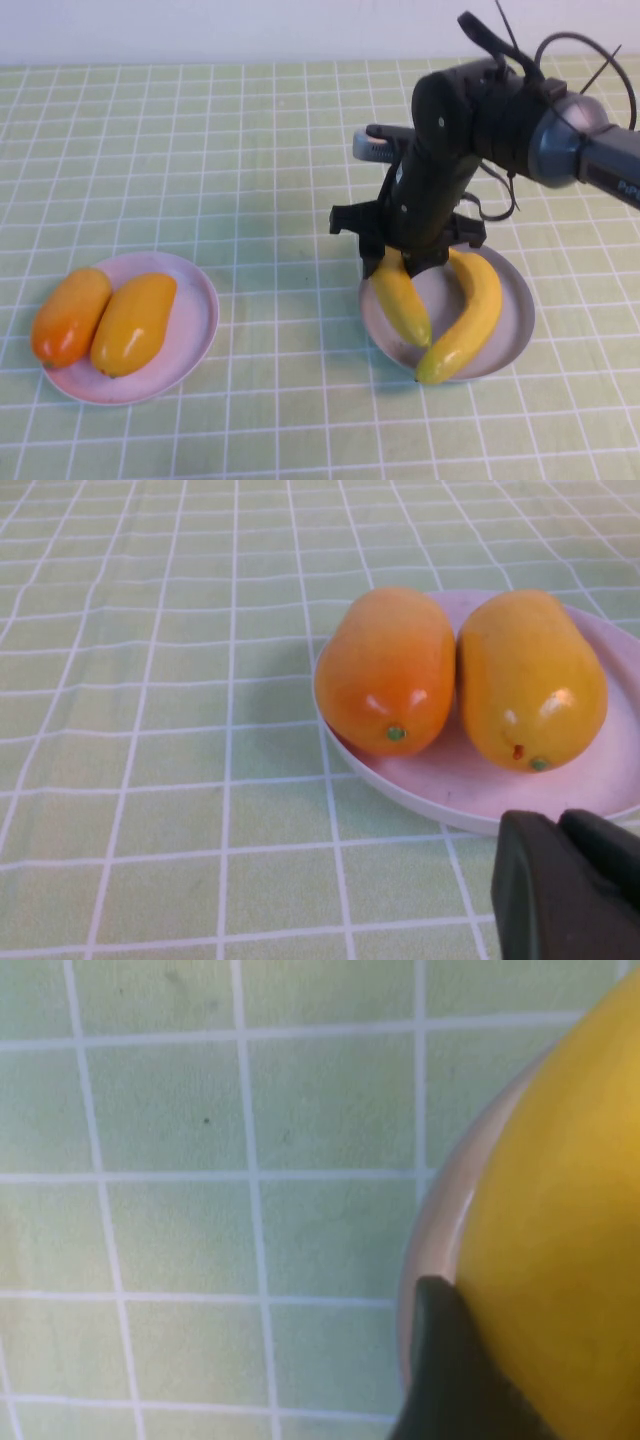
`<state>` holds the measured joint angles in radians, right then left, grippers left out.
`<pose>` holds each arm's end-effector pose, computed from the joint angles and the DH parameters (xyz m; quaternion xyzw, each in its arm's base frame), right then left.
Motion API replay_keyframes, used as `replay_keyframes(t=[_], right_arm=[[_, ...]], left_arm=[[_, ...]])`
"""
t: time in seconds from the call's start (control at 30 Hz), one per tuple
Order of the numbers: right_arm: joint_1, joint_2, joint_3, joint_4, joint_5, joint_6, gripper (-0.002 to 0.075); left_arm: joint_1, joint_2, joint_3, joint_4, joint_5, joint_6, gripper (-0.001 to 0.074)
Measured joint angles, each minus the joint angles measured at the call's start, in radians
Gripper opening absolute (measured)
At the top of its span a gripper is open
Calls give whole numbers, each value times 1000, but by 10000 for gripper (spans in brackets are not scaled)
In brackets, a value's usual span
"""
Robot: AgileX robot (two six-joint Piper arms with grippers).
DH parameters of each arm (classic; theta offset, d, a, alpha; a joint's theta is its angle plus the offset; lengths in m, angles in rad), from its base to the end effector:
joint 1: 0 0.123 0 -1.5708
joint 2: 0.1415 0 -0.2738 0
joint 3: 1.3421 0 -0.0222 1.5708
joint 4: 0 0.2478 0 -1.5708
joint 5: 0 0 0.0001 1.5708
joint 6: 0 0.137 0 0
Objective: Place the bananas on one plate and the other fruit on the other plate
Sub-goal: Put another type of fruit in the right plate
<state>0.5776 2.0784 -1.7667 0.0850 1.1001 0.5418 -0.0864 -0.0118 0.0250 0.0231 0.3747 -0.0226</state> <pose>0.3675 0.2519 0.1751 -0.0033 0.9916 0.0990 0.0827 0.1045 -0.0079 0.1582 0.0318 0.8044 -0.0226 0.5928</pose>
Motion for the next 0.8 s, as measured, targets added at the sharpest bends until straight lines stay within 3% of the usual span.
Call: replay_keyframes(t=[0.5, 0.8], right_arm=[[-20, -81, 195, 54, -153, 2, 310], [-20, -92, 209, 65, -165, 4, 505]], left_arm=[[0, 0, 0, 0, 0, 0, 2], [0, 0, 0, 0, 0, 0, 2]])
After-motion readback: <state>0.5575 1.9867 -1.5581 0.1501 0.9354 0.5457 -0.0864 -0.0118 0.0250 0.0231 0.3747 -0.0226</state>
